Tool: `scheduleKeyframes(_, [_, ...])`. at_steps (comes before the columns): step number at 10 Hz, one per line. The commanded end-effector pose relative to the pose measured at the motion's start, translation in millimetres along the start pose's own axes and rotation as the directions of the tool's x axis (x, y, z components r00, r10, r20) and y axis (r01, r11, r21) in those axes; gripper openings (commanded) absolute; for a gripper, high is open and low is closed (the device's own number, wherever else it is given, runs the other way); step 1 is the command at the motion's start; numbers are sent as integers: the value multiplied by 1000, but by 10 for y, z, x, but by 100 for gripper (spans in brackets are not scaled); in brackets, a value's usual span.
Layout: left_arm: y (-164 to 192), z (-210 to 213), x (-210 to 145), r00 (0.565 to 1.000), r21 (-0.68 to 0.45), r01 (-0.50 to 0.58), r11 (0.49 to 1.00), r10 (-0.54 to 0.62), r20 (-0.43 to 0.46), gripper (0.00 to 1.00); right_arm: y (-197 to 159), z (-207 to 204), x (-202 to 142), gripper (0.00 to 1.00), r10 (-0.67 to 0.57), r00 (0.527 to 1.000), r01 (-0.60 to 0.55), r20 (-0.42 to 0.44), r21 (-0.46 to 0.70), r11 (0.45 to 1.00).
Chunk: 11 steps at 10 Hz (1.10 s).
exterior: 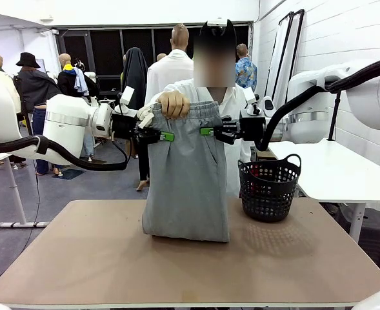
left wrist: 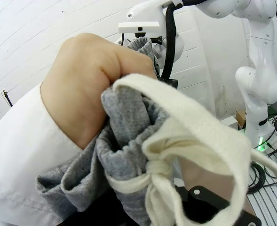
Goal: Fold the training pants.
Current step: Release the ends of the Training pants and then grab the overlapped ends.
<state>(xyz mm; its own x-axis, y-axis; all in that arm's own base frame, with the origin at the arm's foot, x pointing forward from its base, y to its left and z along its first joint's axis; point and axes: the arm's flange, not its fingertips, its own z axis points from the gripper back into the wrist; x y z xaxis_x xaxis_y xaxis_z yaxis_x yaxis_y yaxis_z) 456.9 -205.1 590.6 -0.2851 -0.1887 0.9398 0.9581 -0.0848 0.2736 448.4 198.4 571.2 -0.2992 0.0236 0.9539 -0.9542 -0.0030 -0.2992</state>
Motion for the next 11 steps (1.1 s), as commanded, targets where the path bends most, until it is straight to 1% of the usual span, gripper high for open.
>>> scheduleKeyframes(1, [-10,-9,18,1000,9,-26,1000,25,11,38,0,-7,34,30,-28,999,28,18,13,1000])
scheduleKeyframes(4, [6,-2,6,999,21,-35,999,35,16,97,-20,1,38,89,-44,999,44,13,13,999])
scheduleKeyframes(5, [8,1,4,999,27,-37,999,37,20,100,-22,4,42,100,-50,999,50,12,12,999])
scheduleKeyframes(11, [24,39,12,998,58,-56,997,54,32,100,-50,42,69,100,-87,996,87,-5,6,996])
